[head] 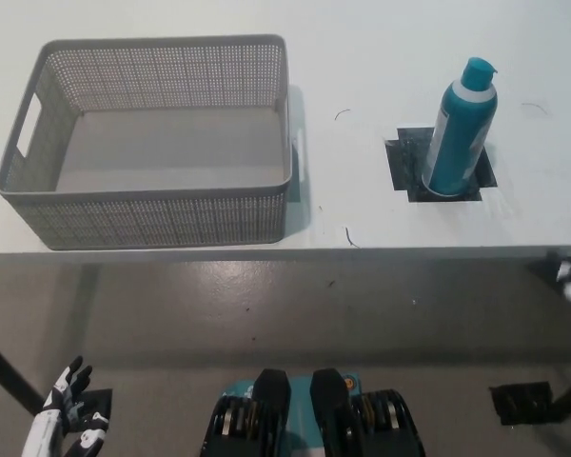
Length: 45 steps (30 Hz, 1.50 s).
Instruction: Use the right hand to pick up an air purifying spray and put it inside a container
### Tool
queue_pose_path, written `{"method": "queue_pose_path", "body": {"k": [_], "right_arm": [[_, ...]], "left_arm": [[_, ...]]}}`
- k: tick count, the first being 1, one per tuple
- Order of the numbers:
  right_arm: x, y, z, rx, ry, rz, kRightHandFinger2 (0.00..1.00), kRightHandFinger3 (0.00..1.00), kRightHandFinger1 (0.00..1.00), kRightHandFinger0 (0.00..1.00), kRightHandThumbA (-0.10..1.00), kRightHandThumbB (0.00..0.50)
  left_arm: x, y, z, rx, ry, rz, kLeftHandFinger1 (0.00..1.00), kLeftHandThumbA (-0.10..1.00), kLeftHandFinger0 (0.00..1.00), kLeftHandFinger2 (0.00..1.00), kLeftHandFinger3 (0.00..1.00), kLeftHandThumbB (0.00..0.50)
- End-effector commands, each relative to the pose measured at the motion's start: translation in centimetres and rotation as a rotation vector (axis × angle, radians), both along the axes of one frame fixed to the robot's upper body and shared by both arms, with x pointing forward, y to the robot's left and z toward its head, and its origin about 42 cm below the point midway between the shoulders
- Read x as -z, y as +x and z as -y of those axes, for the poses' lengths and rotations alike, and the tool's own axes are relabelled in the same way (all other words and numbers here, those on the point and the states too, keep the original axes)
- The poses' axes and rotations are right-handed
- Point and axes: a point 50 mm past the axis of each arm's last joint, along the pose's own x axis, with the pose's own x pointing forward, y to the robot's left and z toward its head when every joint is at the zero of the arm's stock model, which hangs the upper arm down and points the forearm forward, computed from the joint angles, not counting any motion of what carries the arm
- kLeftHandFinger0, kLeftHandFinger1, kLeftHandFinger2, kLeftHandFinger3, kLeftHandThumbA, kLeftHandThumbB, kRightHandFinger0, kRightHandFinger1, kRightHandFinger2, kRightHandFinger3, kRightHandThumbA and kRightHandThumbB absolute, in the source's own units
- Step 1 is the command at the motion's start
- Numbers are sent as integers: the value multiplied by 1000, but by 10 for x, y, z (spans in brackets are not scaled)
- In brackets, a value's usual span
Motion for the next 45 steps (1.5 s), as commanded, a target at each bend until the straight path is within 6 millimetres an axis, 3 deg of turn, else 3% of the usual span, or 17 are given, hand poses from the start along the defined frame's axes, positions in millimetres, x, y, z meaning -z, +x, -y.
{"method": "queue_pose_path", "body": {"k": [1, 6, 14, 23, 27, 35, 39, 45], "right_arm": [[-29, 25, -2, -18, 28, 5, 1000, 1000, 1000, 1000, 711, 500], [-52, 55, -11, 5, -45, 25, 1000, 1000, 1000, 1000, 772, 500], [-58, 81, -24, 5, -63, -22, 1000, 1000, 1000, 1000, 790, 500], [-43, 115, -36, 5, -2, -128, 1000, 1000, 1000, 1000, 772, 500], [-39, 133, -43, 6, 2, -170, 1000, 1000, 1000, 1000, 823, 500], [-26, 165, -59, -3, 42, -202, 1000, 1000, 1000, 1000, 763, 500], [-29, 174, -64, -2, 60, -220, 1000, 1000, 1000, 1000, 765, 500], [-24, 189, -65, -5, 118, -247, 1000, 1000, 1000, 1000, 700, 500]], "left_arm": [[-10, 3, -5, 8, 39, 76, 1000, 625, 895, 1000, 1000, 488], [-10, 3, -4, 12, 27, 82, 1000, 601, 893, 1000, 1000, 488], [-7, -2, -1, 6, 27, 67, 1000, 612, 905, 1000, 1000, 499], [-7, -5, -2, -2, 25, 74, 1000, 611, 894, 1000, 1000, 497], [-7, -3, -3, -1, 32, 73, 1000, 640, 898, 1000, 1000, 500], [-7, -7, -1, 2, 22, 70, 1000, 568, 901, 1000, 1000, 472], [-7, -5, 0, 0, 21, 72, 1000, 597, 901, 1000, 1000, 500], [-9, -7, -2, -8, 8, 73, 1000, 574, 894, 1000, 1000, 490]]}}
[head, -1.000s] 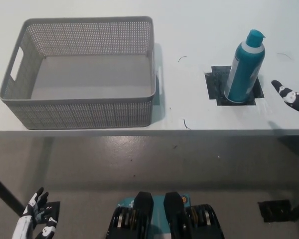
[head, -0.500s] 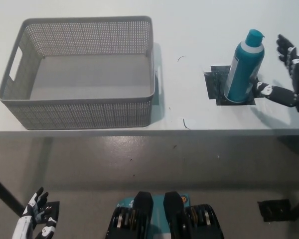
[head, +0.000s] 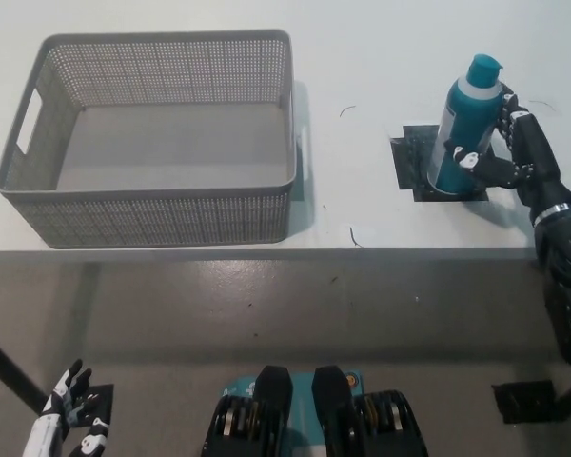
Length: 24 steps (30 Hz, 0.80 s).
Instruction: Use the right hand to pick up an air purifying spray and put it inside a container
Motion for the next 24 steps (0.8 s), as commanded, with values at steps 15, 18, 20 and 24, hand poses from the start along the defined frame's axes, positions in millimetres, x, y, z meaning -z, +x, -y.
{"method": "queue_pose_path", "body": {"k": [15, 18, 20, 24], "right_arm": [[-15, 41, -4, 90, 163, -26, 1000, 1000, 1000, 1000, 675, 500], [-9, 40, -7, 131, 185, -38, 1000, 1000, 1000, 1000, 482, 484], [-11, 40, -16, 239, 318, 6, 894, 926, 947, 1000, -71, 394], [-8, 38, -23, 269, 402, 49, 514, 520, 495, 504, -100, 350]], "left_arm": [[-10, -1, -1, 26, -6, 56, 1000, 391, 977, 1000, 1000, 463], [-7, 1, 3, 37, -3, 43, 1000, 340, 1000, 1000, 1000, 462], [-7, 2, 4, 38, -1, 41, 1000, 304, 1000, 1000, 1000, 476], [-8, 2, 1, 37, -5, 40, 1000, 301, 1000, 1000, 1000, 483]]}}
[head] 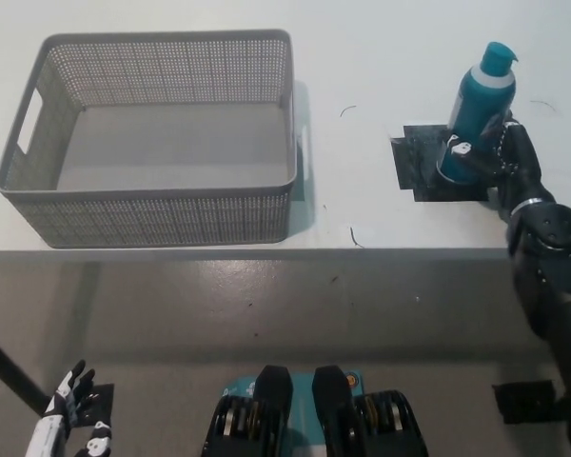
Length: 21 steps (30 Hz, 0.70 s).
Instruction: Use the right hand to pick up an air purifying spray and put it inside a container
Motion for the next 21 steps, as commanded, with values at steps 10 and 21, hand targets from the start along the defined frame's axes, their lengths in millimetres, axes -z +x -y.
{"method": "queue_pose_path", "body": {"k": [10, 21], "right_arm": [[-132, 23, -33, 59, 89, 403, 482, 491, 487, 516, -100, 375], [-281, -2, -129, -159, 75, 704, 421, 444, 391, 416, -100, 403]], "left_arm": [[-9, 3, -1, 25, 9, 38, 1000, 307, 1000, 1000, 1000, 494], [-9, 9, 3, 45, 0, 44, 1000, 278, 1000, 1000, 1000, 497]]}}
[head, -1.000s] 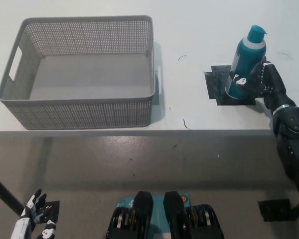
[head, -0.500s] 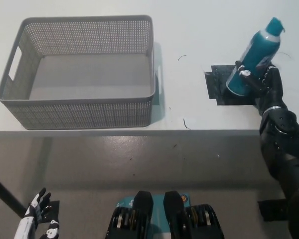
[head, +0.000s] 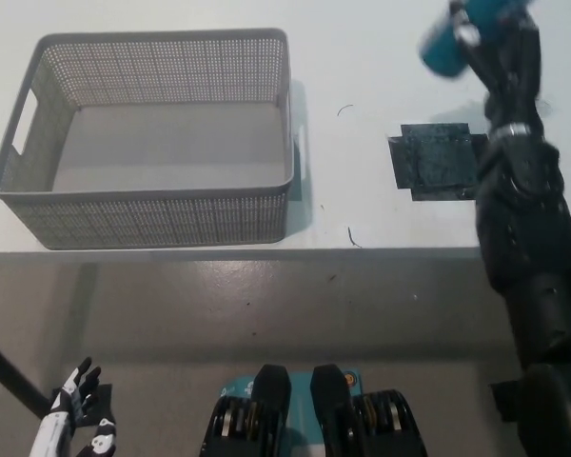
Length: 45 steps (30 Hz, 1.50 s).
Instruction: Use the right hand to pick up an air purifying spray and put it inside a container
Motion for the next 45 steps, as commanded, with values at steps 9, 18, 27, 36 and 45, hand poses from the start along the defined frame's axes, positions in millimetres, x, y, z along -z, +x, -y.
{"method": "queue_pose_path", "body": {"k": [9, 18, 27, 36, 45], "right_arm": [[-123, -22, -122, -243, -98, 206, 436, 466, 394, 404, -100, 402], [-45, -31, -181, -339, -247, 68, 416, 415, 338, 357, -100, 438], [53, -37, -188, -369, -274, -98, 521, 473, 550, 671, -100, 397], [77, -37, -179, -477, -211, -140, 1000, 1000, 1000, 1000, 414, 500], [46, -36, -168, -553, -273, -21, 1000, 1000, 1000, 1000, 461, 500]], "left_arm": [[-10, 4, 2, 40, 12, 40, 1000, 300, 1000, 1000, 1000, 496], [-12, 4, 3, 36, 22, 38, 1000, 333, 1000, 1000, 1000, 489], [-18, 5, 5, 45, 42, 58, 1000, 269, 1000, 1000, 1000, 469], [-19, 7, 3, 49, 40, 47, 1000, 242, 1000, 1000, 1000, 461], [-14, 3, 1, 40, 28, 40, 1000, 280, 1000, 1000, 1000, 487]]}}
